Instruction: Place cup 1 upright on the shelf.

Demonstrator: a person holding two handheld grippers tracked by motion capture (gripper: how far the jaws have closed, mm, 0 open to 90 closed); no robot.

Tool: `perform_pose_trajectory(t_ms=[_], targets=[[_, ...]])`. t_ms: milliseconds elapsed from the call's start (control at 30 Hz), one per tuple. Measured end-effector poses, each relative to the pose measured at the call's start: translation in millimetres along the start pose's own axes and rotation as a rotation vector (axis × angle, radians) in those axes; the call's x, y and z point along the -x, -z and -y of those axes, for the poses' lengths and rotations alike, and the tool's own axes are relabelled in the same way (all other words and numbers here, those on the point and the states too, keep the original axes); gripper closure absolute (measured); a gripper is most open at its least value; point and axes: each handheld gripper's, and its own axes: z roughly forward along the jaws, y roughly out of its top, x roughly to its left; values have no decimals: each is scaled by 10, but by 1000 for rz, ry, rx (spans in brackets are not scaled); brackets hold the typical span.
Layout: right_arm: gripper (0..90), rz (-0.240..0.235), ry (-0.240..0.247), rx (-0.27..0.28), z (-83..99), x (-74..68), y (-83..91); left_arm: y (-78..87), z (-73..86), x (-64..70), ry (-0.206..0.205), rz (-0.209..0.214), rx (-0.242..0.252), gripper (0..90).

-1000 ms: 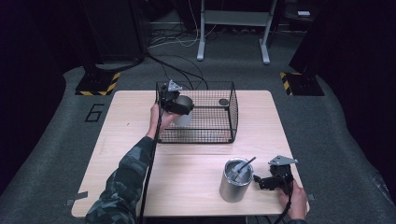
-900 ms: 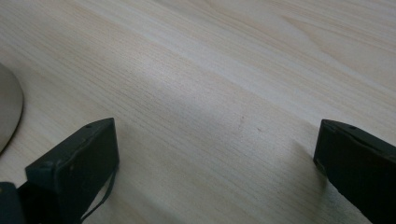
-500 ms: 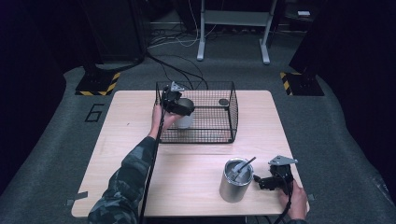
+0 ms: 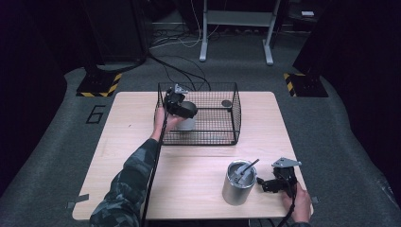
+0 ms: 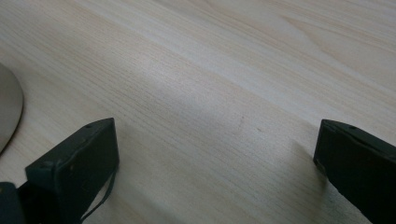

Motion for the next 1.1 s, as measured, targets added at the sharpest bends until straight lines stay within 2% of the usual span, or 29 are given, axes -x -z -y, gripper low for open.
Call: perform_pose_trajectory(t_ms=[167,400,1100], targets=[[0,0,0,0,0,0,0,-22,11,0,13,-2,1,63],[0,0,0,0,0,0,0,-25,17,-10,6,3,-21,63],[0,0,-2,-1,0,-2,0,-94,54,-14,27,12,-68,61]])
